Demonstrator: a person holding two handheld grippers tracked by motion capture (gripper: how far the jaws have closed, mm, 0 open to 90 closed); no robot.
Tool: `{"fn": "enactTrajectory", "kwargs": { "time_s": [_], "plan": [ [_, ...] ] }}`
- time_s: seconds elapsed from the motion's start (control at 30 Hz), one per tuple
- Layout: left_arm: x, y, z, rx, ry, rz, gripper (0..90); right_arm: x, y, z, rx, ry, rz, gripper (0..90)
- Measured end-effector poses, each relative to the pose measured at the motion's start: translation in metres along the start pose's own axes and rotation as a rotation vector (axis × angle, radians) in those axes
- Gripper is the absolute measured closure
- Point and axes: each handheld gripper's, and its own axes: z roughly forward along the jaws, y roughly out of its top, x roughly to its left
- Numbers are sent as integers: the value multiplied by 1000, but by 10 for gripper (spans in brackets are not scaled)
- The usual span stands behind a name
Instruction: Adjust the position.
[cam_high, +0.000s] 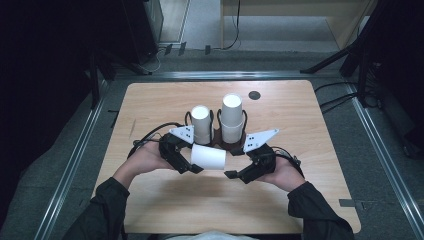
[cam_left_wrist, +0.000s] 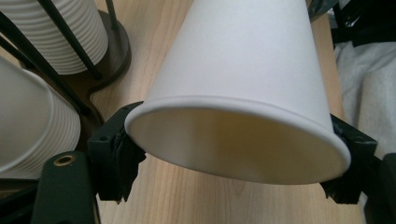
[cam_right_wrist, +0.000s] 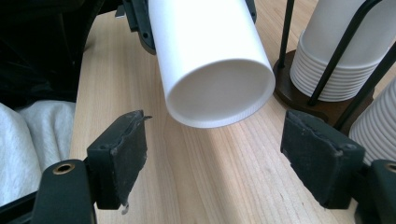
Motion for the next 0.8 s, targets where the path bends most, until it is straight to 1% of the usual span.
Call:
{"fn": "enactTrajectory", "kwargs": {
  "time_s": [0.1, 0.17, 0.23, 0.3, 0.43, 0.47, 0.6, 0.67, 0.8],
  "plan": [
    [1, 0, 3, 29, 13, -1, 206, 0, -1, 0, 3, -2, -6, 228],
    [1, 0, 5, 40, 18, -10, 206, 1, -1, 1, 13, -5, -5, 228],
    [1, 0, 7, 60, 21, -3, 206, 1, -1, 1, 21, -6, -10, 228],
    [0, 0, 10, 79, 16, -6, 206, 1, -2, 3, 28, -5, -16, 228],
    [-1, 2, 14, 110, 22, -1, 206, 3, -2, 6, 44, -6, -20, 228],
    [-2, 2, 15, 125, 22, 0, 206, 3, -2, 7, 48, -7, -22, 228],
    [-4, 6, 19, 169, 40, 11, 204, 4, -2, 10, 69, -10, -32, 228],
    [-4, 7, 22, 183, 29, -2, 203, 4, -2, 12, 75, -9, -35, 228],
    [-7, 9, 25, 200, 29, -2, 203, 5, -2, 16, 91, -8, -51, 228]
  ]
}}
